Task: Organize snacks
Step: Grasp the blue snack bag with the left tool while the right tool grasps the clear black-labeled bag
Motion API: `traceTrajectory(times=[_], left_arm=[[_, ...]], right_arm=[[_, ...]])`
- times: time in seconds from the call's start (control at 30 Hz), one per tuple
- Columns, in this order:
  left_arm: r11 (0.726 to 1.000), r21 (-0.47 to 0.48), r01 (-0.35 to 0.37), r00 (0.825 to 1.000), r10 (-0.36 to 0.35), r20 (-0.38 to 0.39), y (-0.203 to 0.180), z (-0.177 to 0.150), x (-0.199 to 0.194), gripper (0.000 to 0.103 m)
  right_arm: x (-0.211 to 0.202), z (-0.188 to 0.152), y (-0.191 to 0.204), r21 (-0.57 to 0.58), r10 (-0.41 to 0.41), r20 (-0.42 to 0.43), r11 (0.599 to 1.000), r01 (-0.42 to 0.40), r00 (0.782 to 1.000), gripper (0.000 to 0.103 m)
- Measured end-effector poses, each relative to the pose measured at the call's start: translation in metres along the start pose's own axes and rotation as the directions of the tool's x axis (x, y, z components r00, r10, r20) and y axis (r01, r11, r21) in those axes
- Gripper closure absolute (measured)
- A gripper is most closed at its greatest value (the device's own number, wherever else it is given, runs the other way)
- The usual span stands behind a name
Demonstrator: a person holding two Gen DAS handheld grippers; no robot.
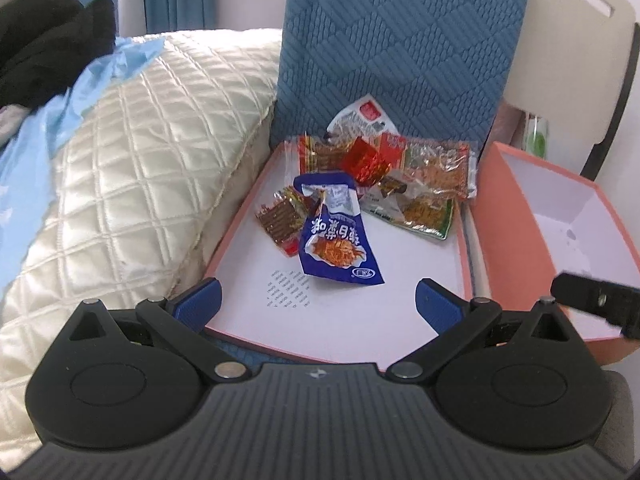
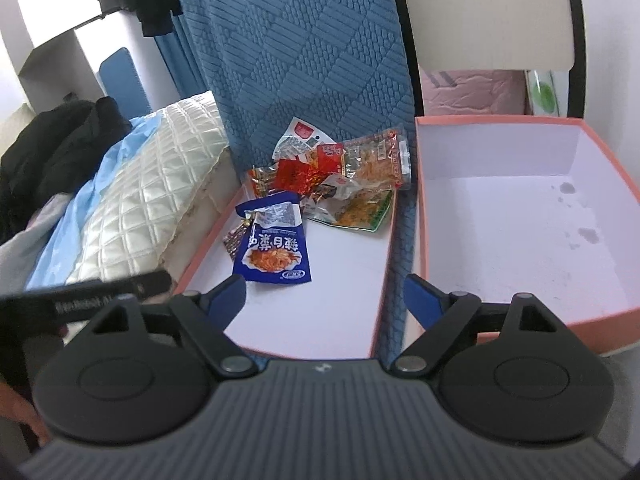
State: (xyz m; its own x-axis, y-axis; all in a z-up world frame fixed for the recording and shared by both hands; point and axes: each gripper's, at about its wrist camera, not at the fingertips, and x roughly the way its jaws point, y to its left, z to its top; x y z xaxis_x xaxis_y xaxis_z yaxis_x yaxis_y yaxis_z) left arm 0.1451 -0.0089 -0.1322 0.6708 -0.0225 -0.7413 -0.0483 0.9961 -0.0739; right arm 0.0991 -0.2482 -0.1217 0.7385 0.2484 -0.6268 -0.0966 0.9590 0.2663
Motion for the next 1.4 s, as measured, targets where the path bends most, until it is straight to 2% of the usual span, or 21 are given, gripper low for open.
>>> traceTrajectory(times=[0.17, 0.67, 0.77, 0.87, 0.97, 1.17, 1.27, 1.4], left_arm=[[1.0, -0.02, 0.017, 0.999, -0.017, -0.039, 0.001, 0.01, 0.035, 0.0], [0.994, -0.052, 0.092, 0.993, -0.095, -0.064, 0.009, 0.032, 0.134, 0.0], [0.99, -0.079, 0.116, 0.991, -0.121, -0.065, 0.012, 0.034, 0.15, 0.0], [0.991, -0.074, 0.115, 0.991, -0.119, -0.059, 0.011, 0.035, 0.162, 0.001], [0.988, -0.081, 0.128, 0.988, -0.134, -0.071, 0.01, 0.038, 0.177, 0.008], [0.986, -0.096, 0.134, 0.987, -0.142, -0.079, 0.01, 0.041, 0.202, 0.014], [0.989, -0.051, 0.135, 0.987, -0.139, -0.083, 0.005, 0.042, 0.214, 0.023], [0.991, -0.019, 0.132, 0.988, -0.133, -0.078, 0.0, 0.043, 0.226, 0.028]], right_arm=[[0.032, 0.019, -0.002, -0.001, 0.025, -0.039, 1.0, -0.025, 0.999, 0.016], [0.146, 0.066, -0.016, -0.017, 0.05, -0.117, 0.999, -0.052, 0.992, 0.016], [0.172, 0.072, -0.017, -0.022, 0.056, -0.14, 0.998, -0.06, 0.988, 0.021], [0.192, 0.077, -0.018, -0.027, 0.069, -0.152, 0.997, -0.074, 0.986, 0.021], [0.212, 0.084, -0.02, -0.036, 0.081, -0.158, 0.995, -0.088, 0.984, 0.021], [0.248, 0.093, -0.025, -0.065, 0.078, -0.176, 0.994, -0.091, 0.981, 0.022], [0.262, 0.094, -0.023, -0.13, 0.054, -0.174, 0.989, -0.077, 0.983, 0.022], [0.286, 0.096, -0.026, -0.154, 0.006, -0.202, 0.987, -0.038, 0.979, 0.022]])
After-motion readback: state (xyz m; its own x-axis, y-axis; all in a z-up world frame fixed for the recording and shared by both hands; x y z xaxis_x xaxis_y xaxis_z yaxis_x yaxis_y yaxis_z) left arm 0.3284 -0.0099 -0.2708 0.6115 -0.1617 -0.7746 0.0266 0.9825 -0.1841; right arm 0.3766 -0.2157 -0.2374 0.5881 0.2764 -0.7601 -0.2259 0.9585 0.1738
